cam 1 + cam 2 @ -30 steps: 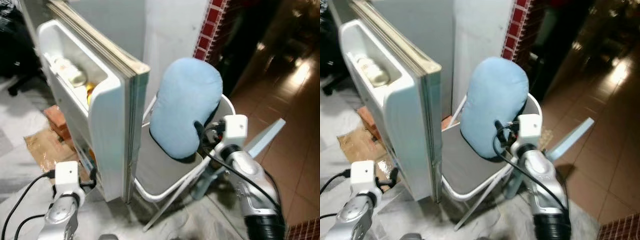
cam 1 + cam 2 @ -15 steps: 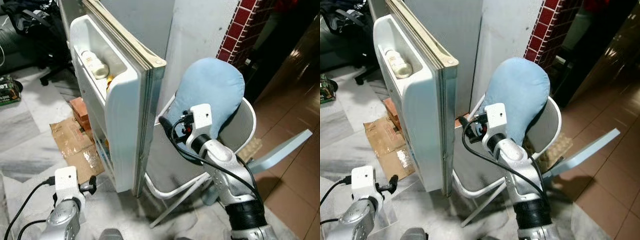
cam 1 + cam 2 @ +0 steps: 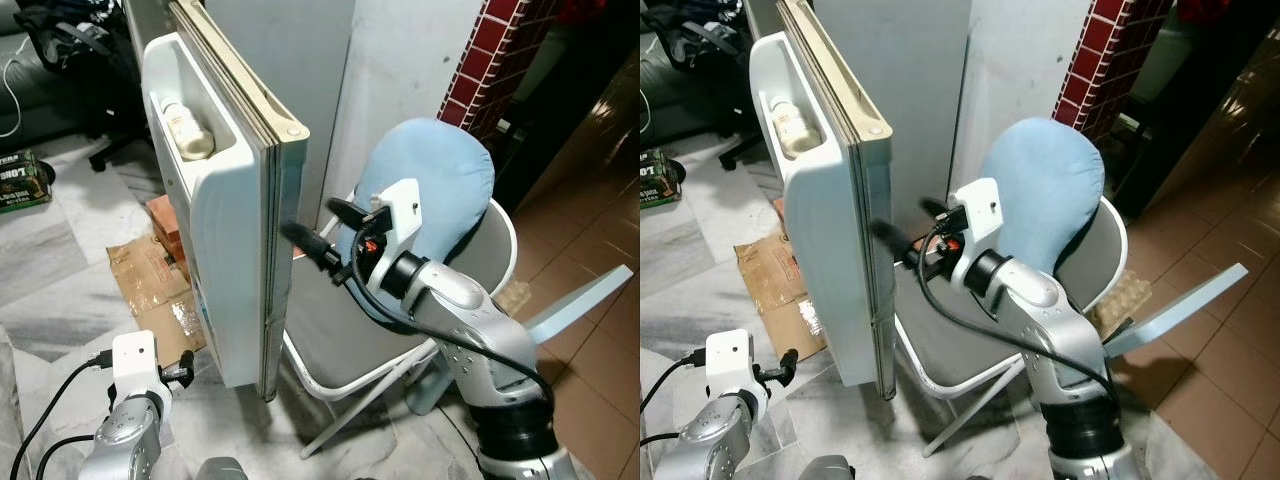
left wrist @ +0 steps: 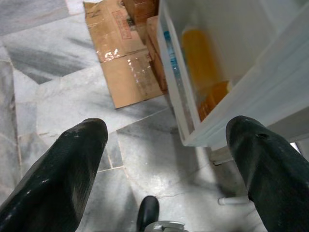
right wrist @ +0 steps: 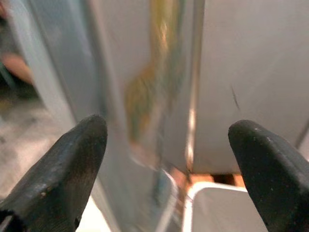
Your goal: Restocking fridge
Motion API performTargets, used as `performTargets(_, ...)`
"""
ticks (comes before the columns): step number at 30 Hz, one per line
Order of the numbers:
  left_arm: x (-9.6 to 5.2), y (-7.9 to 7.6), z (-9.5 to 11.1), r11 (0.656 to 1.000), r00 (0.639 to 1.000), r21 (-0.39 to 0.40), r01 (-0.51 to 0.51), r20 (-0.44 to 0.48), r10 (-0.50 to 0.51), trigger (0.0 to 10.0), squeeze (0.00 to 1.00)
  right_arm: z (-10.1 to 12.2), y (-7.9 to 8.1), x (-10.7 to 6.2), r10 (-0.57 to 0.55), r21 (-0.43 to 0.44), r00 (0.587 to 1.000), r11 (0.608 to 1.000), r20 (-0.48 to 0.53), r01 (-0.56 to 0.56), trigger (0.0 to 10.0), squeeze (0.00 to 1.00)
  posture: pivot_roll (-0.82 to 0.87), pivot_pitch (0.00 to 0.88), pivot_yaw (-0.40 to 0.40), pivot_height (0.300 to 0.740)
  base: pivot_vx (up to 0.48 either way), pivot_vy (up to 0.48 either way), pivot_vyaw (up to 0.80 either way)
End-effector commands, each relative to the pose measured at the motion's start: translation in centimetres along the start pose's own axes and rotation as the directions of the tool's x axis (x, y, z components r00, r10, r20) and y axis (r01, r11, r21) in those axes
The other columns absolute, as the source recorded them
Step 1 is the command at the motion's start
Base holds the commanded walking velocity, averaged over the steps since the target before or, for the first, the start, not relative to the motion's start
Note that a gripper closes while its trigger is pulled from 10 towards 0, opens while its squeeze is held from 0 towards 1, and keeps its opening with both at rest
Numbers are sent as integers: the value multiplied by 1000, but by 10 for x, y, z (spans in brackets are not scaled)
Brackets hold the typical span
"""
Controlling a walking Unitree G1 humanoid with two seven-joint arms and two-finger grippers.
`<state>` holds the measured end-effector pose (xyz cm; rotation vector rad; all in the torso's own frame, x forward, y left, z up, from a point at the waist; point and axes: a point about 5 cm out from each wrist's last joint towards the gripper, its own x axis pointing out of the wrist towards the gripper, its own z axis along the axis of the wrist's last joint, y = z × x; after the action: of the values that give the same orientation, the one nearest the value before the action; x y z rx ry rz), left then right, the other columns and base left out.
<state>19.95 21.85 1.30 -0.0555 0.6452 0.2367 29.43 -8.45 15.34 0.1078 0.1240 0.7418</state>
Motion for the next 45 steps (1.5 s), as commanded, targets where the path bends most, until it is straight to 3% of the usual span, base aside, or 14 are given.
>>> performTargets(1, 1, -3, 1, 1000, 1000, 7, 11, -4, -11, 10000, 0, -12, -19, -5, -3, -69, 997, 998, -77, -2, 10000, 0, 123, 0, -120, 716, 0, 0, 0)
performTargets(5, 1, -3, 1, 1000, 1000, 3, 10, -4, -10, 10000, 0, -30, -31, -12, 12, -122, 981, 992, -194, -36, 10000, 0, 121, 0, -121, 716, 0, 0, 0)
performTargets(7, 2, -3, 1, 1000, 1000, 1, 11, -5, -11, 10000, 0, -43, -47, -7, -55, -284, 954, 958, -295, -32, 10000, 0, 119, 0, -119, 716, 0, 0, 0)
performTargets(12, 2, -2, 1, 1000, 1000, 6, 10, -4, -10, 10000, 0, -24, -46, 21, -123, -281, 971, 958, -205, 62, 10000, 0, 121, 0, -114, 716, 0, 0, 0)
performTargets(16, 4, -2, 3, 1000, 1000, 27, 8, -6, -8, 10000, 0, 9, -14, 66, -124, -117, 989, 986, -77, 114, 10000, 0, 126, 0, -108, 716, 0, 0, 0)
performTargets(24, 5, -1, 3, 999, 1000, 32, 8, -10, -8, 10000, 0, 31, 60, 86, 117, 129, 993, 985, 8, -117, 10000, 0, 128, 0, -109, 716, 0, 0, 0)
performTargets(28, 5, -2, 3, 999, 1000, 32, 10, -11, -10, 10000, 0, 49, 96, 63, 444, 205, 893, 869, 80, -451, 10000, 0, 131, 0, -113, 716, 0, 0, 0)
performTargets(29, 5, -2, 2, 999, 1000, 30, 12, -12, -11, 10000, 0, 60, 104, 33, 628, 214, 766, 736, 138, -642, 10000, 0, 124, 0, -115, 716, 0, 0, 0)
performTargets(30, 5, -2, 2, 1000, 1000, 26, 14, -12, -14, 10000, 0, 65, 102, 20, 674, 205, 720, 691, 165, -693, 10000, 0, 123, 0, -115, 716, 0, 0, 0)
performTargets(32, 6, -2, 2, 1000, 1000, 15, 19, -13, -19, 10000, 0, 65, 91, 9, 671, 222, 722, 687, 171, -692, 10000, 0, 115, 0, -114, 716, 0, 0, 0)
performTargets(33, 6, -2, 2, 1000, 1000, 15, 19, -13, -19, 10000, 0, 65, 91, 9, 671, 222, 722, 687, 171, -692, 10000, 0, 115, 0, -114, 716, 0, 0, 0)
performTargets(34, 6, -3, 2, 1000, 1000, 12, 23, -13, -23, 10000, 0, 48, 68, 12, 573, 215, 816, 789, 78, -575, 10000, 0, 112, 0, -115, 716, 0, 0, 0)
performTargets(38, 7, -3, 3, 1000, 999, 12, 28, -15, -28, 10000, 0, 4, 20, 12, 299, 85, 937, 954, -181, -288, 10000, 0, 117, 0, -114, 716, 0, 0, 0)
performTargets(45, 7, -3, 1, 1000, 999, -8, 29, -25, -29, 10000, 0, -46, -16, -12, 65, -105, 932, 988, -357, -109, 10000, 0, 126, 0, -120, 716, 0, 0, 0)
